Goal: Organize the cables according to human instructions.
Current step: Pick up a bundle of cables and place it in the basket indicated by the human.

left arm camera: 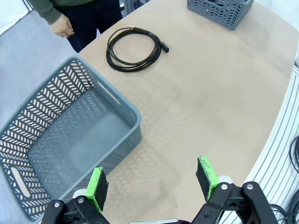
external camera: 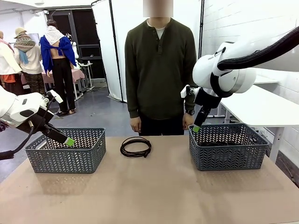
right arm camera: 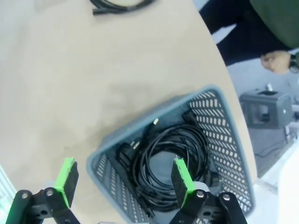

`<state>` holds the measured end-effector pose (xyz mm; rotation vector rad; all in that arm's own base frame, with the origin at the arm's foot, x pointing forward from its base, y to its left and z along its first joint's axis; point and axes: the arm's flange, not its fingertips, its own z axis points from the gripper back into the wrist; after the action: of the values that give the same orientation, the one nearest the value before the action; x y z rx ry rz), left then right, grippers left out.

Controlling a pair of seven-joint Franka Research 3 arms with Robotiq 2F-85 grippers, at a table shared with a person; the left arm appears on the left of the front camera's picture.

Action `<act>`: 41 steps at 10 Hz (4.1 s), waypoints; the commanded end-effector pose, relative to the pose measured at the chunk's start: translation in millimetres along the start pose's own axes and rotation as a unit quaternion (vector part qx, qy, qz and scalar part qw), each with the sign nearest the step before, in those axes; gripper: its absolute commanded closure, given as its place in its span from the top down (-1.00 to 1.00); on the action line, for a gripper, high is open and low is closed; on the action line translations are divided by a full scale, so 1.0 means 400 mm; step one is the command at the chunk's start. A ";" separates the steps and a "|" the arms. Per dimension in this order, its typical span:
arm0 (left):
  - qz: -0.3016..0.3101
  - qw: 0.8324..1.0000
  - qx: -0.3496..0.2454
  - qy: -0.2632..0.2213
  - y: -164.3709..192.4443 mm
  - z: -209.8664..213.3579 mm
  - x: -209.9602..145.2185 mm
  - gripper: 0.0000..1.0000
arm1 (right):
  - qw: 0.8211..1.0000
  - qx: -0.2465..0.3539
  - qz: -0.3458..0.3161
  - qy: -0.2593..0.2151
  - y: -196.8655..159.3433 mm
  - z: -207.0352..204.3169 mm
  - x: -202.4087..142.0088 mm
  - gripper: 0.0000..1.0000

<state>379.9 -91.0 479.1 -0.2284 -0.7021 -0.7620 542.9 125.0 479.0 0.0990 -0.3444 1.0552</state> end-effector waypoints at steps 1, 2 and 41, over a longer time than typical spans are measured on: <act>0.009 1.000 -0.004 -0.002 0.004 -0.001 -0.001 1.00 | 0.997 0.014 0.064 -0.047 0.025 -0.017 -0.023 1.00; 0.009 1.000 -0.004 -0.002 0.004 -0.001 -0.001 1.00 | 0.995 0.028 0.074 -0.058 0.032 -0.017 -0.018 1.00; 0.009 1.000 -0.004 -0.002 0.004 -0.001 -0.001 1.00 | 0.984 0.046 -0.152 0.076 0.113 -0.097 0.403 1.00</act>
<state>379.9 -91.0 479.1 -0.2284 -0.7022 -0.7621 568.4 277.0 490.6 0.1681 -0.1598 0.8107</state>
